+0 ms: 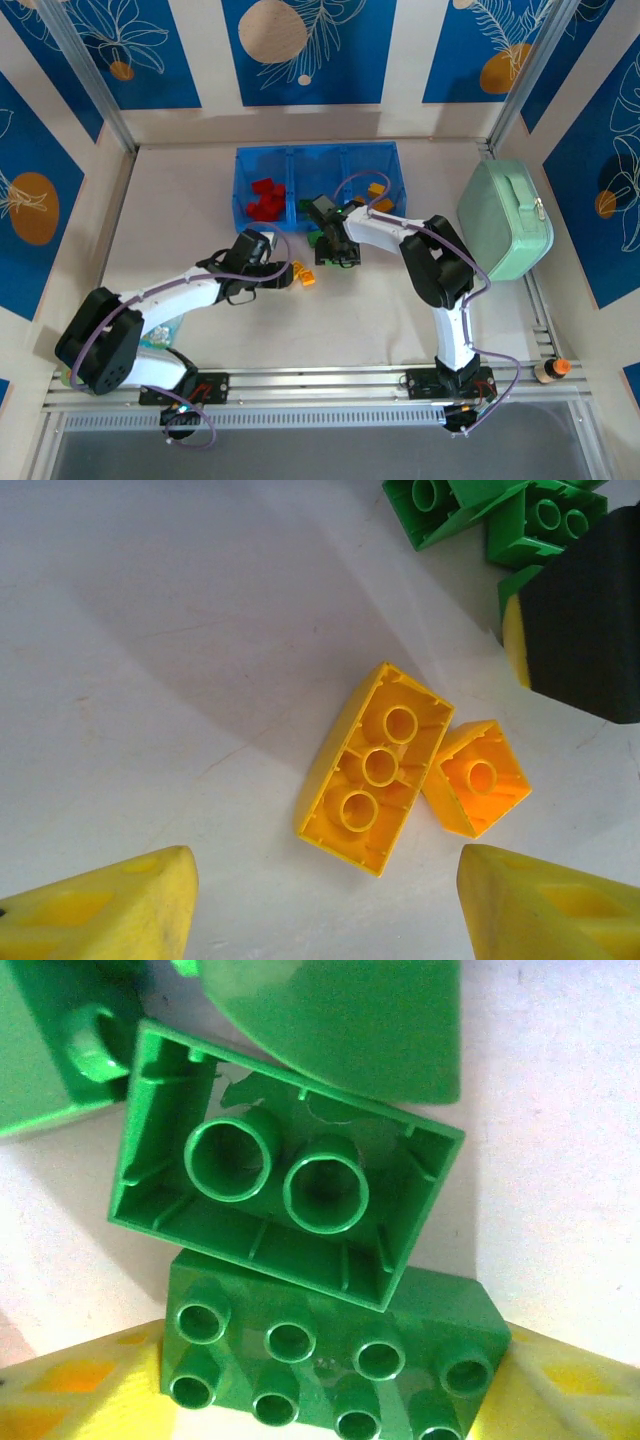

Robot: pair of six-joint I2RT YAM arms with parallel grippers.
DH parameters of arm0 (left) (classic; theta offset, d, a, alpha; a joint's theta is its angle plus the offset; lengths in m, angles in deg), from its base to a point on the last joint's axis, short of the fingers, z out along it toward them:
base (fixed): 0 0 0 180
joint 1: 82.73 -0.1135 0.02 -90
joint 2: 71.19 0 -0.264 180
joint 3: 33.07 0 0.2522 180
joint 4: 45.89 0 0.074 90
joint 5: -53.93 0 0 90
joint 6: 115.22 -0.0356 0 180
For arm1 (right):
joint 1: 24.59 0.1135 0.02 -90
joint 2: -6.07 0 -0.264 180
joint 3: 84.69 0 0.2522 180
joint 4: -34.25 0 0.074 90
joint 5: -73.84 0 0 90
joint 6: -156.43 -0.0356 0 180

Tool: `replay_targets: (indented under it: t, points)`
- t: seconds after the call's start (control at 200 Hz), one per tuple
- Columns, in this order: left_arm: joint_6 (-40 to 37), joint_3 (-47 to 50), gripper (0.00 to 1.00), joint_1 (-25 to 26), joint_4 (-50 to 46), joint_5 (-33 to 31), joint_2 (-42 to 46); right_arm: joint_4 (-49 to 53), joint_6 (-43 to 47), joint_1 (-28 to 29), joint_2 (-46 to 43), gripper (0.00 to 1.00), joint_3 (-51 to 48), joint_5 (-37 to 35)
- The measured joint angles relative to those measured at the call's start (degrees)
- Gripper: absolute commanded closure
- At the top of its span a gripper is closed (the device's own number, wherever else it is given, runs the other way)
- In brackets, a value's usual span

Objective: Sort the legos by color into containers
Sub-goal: Pick up the lego from the center of the table, then place the lego in the container.

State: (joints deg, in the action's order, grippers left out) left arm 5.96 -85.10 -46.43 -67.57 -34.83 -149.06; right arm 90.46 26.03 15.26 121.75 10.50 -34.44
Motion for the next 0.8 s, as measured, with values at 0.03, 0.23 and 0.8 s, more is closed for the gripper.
replay_targets:
  t: [0.03,0.23,0.8]
  points:
    - [-0.02,0.20,0.31,0.00,0.00,-0.04,0.09,0.02,-0.26,0.07,-0.02,0.45,0.04,-0.17]
    - [-0.09,0.74,0.31,0.00,-0.02,-0.39,0.46,1.11,-0.79,1.68,-0.70,0.51,0.11,-2.40]
    - [-0.22,2.78,0.31,0.17,-1.07,-1.09,5.77,8.07,7.45,-3.21,3.37,0.51,30.64,-4.24]
